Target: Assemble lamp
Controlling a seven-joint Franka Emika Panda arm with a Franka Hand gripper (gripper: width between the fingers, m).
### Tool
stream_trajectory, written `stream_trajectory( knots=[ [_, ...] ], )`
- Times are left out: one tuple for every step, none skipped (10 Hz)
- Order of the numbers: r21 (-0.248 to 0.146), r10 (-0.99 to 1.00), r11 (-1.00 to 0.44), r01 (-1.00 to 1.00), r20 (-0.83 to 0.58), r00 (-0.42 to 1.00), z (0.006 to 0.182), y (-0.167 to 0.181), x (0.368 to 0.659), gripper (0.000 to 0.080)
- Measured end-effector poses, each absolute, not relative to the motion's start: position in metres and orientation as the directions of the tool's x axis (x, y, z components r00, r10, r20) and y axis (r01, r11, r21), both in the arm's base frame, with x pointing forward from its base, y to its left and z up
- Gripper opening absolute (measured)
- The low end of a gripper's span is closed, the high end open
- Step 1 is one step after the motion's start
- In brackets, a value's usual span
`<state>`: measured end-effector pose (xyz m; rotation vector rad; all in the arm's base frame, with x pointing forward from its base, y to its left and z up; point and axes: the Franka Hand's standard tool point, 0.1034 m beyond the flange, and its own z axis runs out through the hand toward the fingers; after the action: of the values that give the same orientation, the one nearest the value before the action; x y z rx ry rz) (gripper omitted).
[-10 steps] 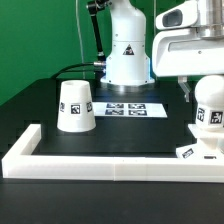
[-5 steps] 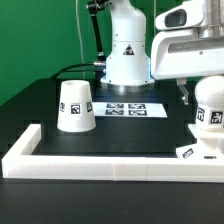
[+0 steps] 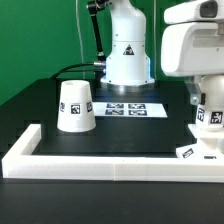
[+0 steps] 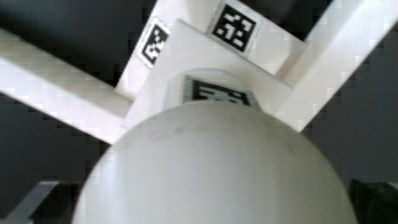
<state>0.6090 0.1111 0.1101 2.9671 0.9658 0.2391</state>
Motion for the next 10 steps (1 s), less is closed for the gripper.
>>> stream_trajectory(
  knots=[
    [0.072, 0.644, -0.764, 0.641, 0.134, 0.753, 0.1100, 0.1111, 0.6089, 0.0699],
    [0.093, 0.747, -0.664, 0.742, 0.109, 0.656, 0.1105, 0.1114, 0.6089, 0.0699],
    [0.104, 0.801, -0.598, 0.794, 0.088, 0.592, 0.1106, 0.1133, 0.6093, 0.0699],
    [0.109, 0.851, -0.526, 0.844, 0.070, 0.521, 0.1104, 0.1130, 0.6092, 0.0699],
    [0.106, 0.877, -0.480, 0.871, 0.051, 0.477, 0.1097, 0.1125, 0.6077, 0.0699],
    [0.116, 0.926, -0.376, 0.919, 0.017, 0.376, 0.1089, 0.1120, 0.6065, 0.0699],
    [0.122, 0.953, -0.299, 0.946, 0.001, 0.302, 0.1089, 0.1110, 0.6066, 0.0699],
    [0.124, 0.972, -0.231, 0.965, -0.013, 0.234, 0.1088, 0.1098, 0.6069, 0.0699],
    [0.125, 0.983, -0.175, 0.977, -0.025, 0.179, 0.1089, 0.1086, 0.6072, 0.0699],
    [0.125, 0.993, -0.104, 0.987, -0.037, 0.109, 0.1089, 0.1066, 0.6076, 0.0699]
  ],
)
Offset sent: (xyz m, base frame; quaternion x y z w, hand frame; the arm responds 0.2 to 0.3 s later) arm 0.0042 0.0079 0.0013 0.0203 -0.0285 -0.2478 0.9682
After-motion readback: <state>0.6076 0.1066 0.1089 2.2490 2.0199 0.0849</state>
